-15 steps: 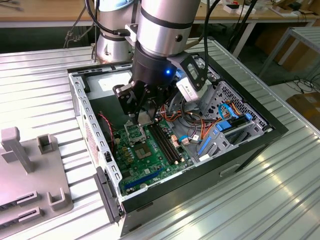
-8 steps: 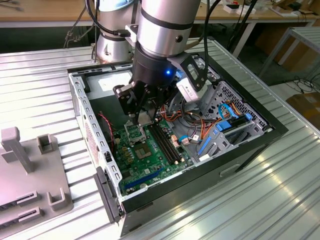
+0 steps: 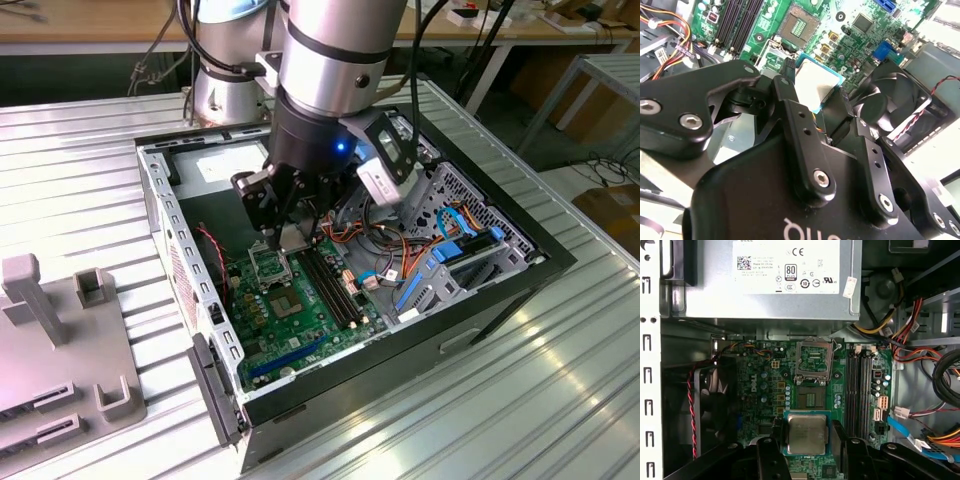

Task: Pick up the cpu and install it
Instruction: 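Place the cpu into insertion slot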

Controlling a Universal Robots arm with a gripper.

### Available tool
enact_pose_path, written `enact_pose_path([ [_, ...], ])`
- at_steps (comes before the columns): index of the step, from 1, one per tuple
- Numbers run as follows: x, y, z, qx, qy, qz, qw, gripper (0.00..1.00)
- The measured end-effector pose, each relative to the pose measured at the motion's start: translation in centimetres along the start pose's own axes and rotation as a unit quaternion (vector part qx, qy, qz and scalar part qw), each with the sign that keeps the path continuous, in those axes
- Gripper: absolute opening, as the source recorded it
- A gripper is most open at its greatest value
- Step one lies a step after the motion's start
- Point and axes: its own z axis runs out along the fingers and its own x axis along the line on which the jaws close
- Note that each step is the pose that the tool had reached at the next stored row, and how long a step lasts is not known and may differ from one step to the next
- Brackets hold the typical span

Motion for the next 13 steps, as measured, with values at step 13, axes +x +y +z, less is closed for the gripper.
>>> enact_pose_path([
  [13,-0.71,0.0,2.6,-0.0001,0.0,0.005,0.99999,0.47],
])
